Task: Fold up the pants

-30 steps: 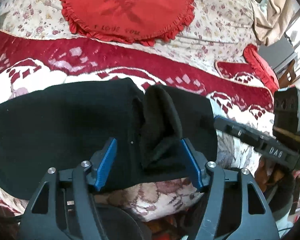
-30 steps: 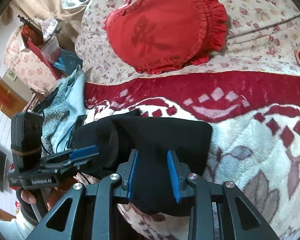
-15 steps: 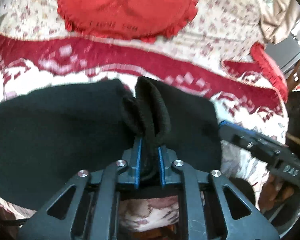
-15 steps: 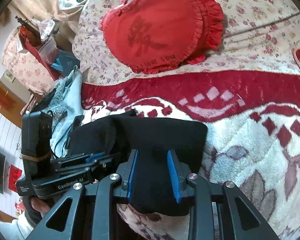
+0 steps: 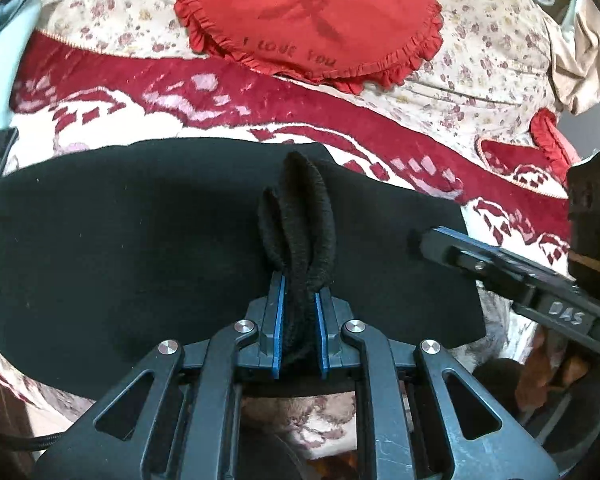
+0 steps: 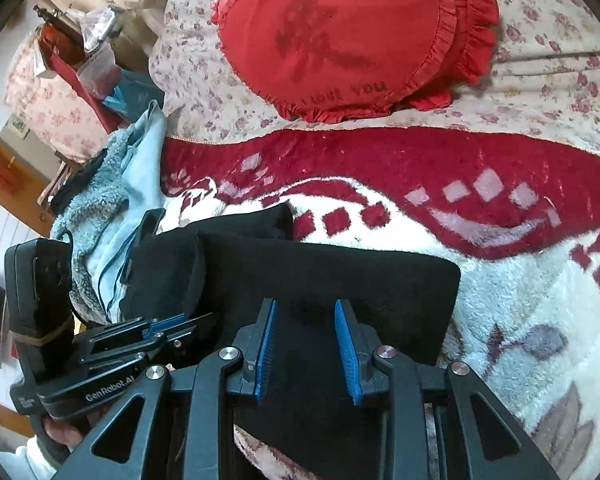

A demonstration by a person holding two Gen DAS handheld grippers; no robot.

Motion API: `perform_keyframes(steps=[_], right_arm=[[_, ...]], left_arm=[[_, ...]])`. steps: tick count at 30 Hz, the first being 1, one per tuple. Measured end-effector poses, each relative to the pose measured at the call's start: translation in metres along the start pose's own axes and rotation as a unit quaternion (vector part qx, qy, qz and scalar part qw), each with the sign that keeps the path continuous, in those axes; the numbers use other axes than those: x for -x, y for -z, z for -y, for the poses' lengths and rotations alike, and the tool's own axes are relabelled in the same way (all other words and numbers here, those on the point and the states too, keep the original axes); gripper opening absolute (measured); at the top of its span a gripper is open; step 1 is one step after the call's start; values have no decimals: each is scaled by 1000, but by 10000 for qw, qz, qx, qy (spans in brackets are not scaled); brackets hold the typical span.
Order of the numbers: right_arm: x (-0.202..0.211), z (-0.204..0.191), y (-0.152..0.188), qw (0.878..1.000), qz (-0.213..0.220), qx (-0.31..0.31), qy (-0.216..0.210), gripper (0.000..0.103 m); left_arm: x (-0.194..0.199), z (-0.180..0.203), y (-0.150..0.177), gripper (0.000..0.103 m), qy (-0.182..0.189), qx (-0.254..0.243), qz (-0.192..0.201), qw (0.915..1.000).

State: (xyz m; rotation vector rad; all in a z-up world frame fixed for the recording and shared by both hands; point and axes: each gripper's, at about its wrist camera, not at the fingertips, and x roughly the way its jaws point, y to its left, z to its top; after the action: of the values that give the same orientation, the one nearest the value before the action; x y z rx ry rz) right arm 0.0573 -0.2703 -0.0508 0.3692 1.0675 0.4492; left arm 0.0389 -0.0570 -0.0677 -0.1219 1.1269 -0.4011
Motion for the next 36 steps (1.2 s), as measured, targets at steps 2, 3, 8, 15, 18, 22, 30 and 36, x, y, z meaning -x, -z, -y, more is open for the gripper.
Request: perform_keyframes(steps=[2, 3, 8, 15, 18, 22, 30, 36], right_arm=[[9, -2, 2, 10000, 30, 27, 55, 28], [15, -3, 4, 9999, 44, 72, 136, 28], [33, -25, 28, 9959, -24, 655, 615, 28], [13, -22, 52, 9900, -371, 779, 1117, 29], [18, -26, 48, 9892, -404, 827, 1142, 29], [24, -36, 39, 9898, -286, 869, 1090, 29], [1, -73, 9, 9911, -53, 1104, 737, 29], [-41, -81, -18, 9895, -178, 1196, 796, 29]], left_arm=[[2, 5, 1, 14, -79, -105, 33, 9999], [3, 6, 1, 14, -86, -126, 37, 9999], [1, 5, 4, 15, -110, -64, 27, 9999], [2, 5, 8, 20, -162, -32, 43, 9999], [8, 3, 10, 21, -224, -35, 64, 9997], [18, -2, 15, 21, -277, 9, 136, 9995], [28, -16, 21, 28, -261, 140, 173, 9994], [36, -38, 25, 28, -352, 350, 218, 9985]])
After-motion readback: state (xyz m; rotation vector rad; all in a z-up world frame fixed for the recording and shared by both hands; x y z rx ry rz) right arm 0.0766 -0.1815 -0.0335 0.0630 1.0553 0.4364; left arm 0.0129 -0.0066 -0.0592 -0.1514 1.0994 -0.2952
